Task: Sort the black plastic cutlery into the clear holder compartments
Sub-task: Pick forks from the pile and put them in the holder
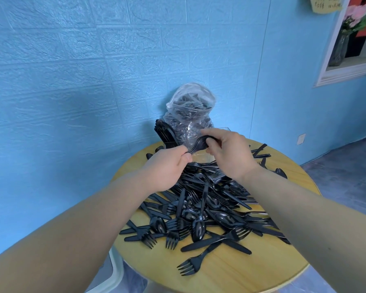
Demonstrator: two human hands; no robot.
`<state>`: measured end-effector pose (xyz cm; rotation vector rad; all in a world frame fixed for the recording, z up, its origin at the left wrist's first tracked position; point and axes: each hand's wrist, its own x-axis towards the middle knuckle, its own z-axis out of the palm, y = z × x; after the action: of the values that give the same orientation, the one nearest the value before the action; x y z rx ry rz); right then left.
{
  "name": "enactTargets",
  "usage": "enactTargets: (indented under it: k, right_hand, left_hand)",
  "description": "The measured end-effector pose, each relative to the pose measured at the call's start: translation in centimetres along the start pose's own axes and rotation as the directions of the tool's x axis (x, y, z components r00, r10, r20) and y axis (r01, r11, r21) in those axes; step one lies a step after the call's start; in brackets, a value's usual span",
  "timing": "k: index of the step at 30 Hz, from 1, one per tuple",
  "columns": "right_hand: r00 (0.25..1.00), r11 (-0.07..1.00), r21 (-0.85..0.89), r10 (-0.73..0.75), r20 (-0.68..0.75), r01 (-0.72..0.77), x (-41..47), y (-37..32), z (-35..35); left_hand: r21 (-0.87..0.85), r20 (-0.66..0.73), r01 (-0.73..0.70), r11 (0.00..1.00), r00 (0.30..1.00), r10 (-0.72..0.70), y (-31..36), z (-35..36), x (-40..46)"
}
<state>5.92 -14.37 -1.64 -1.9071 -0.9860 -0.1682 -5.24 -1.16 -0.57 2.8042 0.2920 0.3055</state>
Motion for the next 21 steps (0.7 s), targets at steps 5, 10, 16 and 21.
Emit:
enactTargets:
  k: [5, 10, 16, 21]
  right_hand:
    - [1.0, 0.998, -0.068, 0.002, 0.027, -0.001, 0.5, -0.6, -0.7]
    - [0.992, 0.996, -0.084, 0.003, 0.129, 0.008, 0.5, -0.6, -1.0]
    - [0.983, 0.893, 0.424, 0.182, -0.033, -0.151, 1.2, -0.2, -1.2]
    - [0.964, 0.995, 0.102, 0.039, -0.262, -0.012, 3.6, 0.9, -3.3]
  left_hand:
    - [0.084, -0.051, 0.014, 0.996, 0.999, -0.01, 0.7, 0.1, 0.2]
    - [0.036, -0.094, 0.008, 0.999, 0.996, -0.004, 0.2, 1.2, 0.6]
    - [0.027, -0.133, -0.074, 0.997, 0.988, 0.077, 0.5, 1.1, 2.2]
    - [0.016, -0.227, -0.106, 0.994, 0.968, 0.107, -0.7, 0.9, 5.1]
